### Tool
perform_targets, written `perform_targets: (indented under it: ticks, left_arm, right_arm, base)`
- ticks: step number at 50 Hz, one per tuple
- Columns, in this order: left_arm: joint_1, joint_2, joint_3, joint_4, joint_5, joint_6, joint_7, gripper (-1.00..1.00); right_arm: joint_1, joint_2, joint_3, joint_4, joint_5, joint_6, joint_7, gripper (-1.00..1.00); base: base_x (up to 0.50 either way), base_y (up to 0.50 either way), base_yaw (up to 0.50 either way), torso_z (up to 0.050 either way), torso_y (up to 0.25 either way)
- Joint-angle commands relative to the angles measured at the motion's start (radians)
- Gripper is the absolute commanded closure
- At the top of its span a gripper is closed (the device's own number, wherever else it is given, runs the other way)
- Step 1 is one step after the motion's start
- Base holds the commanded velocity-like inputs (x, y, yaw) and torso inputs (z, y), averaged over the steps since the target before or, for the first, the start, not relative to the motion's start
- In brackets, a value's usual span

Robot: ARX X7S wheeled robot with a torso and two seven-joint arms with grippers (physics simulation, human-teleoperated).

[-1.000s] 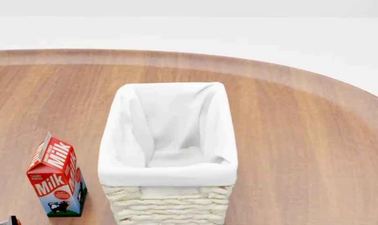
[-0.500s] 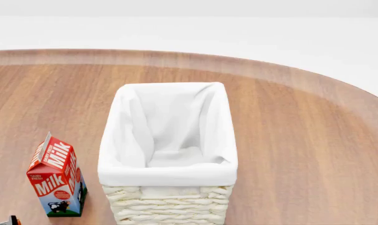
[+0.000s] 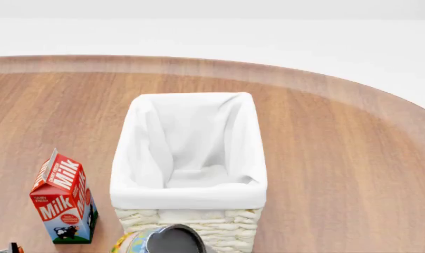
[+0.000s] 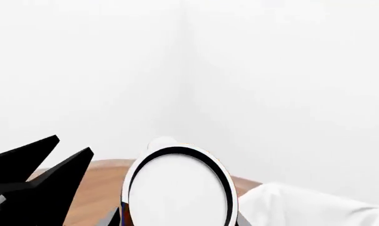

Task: Pick up the alphabet soup, and put it in the basket.

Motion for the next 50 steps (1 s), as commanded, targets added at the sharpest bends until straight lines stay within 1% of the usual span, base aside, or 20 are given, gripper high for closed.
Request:
perform_targets:
  ticks: [1,3,4,6,11,14,20,23,28,38,44,50]
  left_arm:
    - [0.005,-0.004,-0.001,0.003,0.000,0.005,-0.005,-1.00]
    - [0.004,-0.004,0.000,0.002,0.001,0.004,-0.004,-1.00]
    - [0.004,-0.004,0.001,0.002,0.001,0.004,-0.004,-1.00]
    - [0.003,-0.005,0.001,0.001,-0.001,0.004,-0.004,-1.00]
    - [0.004,-0.006,0.002,0.004,0.001,0.003,-0.005,-1.00]
    - [0.000,-0.006,0.004,0.002,0.002,0.000,-0.004,-1.00]
    - [-0.001,-0.006,0.008,0.003,0.003,-0.002,-0.004,-1.00]
    - [-0.001,-0.006,0.008,0.004,0.003,-0.004,-0.004,-1.00]
    - [0.000,-0.007,0.007,0.005,0.003,-0.002,-0.007,-1.00]
    - [0.003,-0.010,0.004,0.009,0.000,0.004,-0.012,-1.00]
    - [0.001,-0.012,0.004,0.007,-0.005,0.006,-0.013,-1.00]
    - [0.001,-0.013,0.004,0.006,-0.004,0.006,-0.014,-1.00]
  right_arm:
    - [0.117,0.007,-0.001,-0.179,-0.067,0.248,0.185,1.00]
    - [0.162,0.003,-0.004,-0.214,-0.083,0.313,0.217,1.00]
    - [0.176,0.002,0.000,-0.221,-0.056,0.329,0.219,1.00]
    - [0.213,-0.005,0.000,-0.234,-0.067,0.377,0.245,1.00]
    - [0.314,-0.017,0.010,-0.262,-0.009,0.495,0.279,1.00]
    - [0.361,-0.020,0.005,-0.274,-0.008,0.555,0.299,1.00]
    - [0.454,-0.036,0.012,-0.255,0.032,0.653,0.322,1.00]
    - [0.515,-0.047,-0.005,-0.251,0.041,0.735,0.343,1.00]
    - [0.595,-0.071,-0.031,-0.232,0.049,0.822,0.354,1.00]
    - [0.773,-0.143,-0.043,-0.108,0.088,0.959,0.354,1.00]
    - [0.852,-0.171,-0.057,-0.027,0.088,1.008,0.343,1.00]
    - [0.941,-0.208,-0.084,0.108,0.068,1.036,0.313,1.00]
  base:
    - [0.00,0.00,0.00,0.000,0.000]
    - [0.00,0.00,0.00,0.000,0.000]
    - [0.00,0.00,0.00,0.000,0.000]
    - [0.00,0.00,0.00,0.000,0.000]
    - [0.00,0.00,0.00,0.000,0.000]
    - [0.00,0.00,0.00,0.000,0.003]
    - [0.00,0.00,0.00,0.000,0.000]
    - [0.00,0.00,0.00,0.000,0.000]
    - [0.00,0.00,0.00,0.000,0.000]
    - [0.00,0.00,0.00,0.000,0.001]
    - [0.00,0.00,0.00,0.000,0.000]
    - [0.00,0.00,0.00,0.000,0.000]
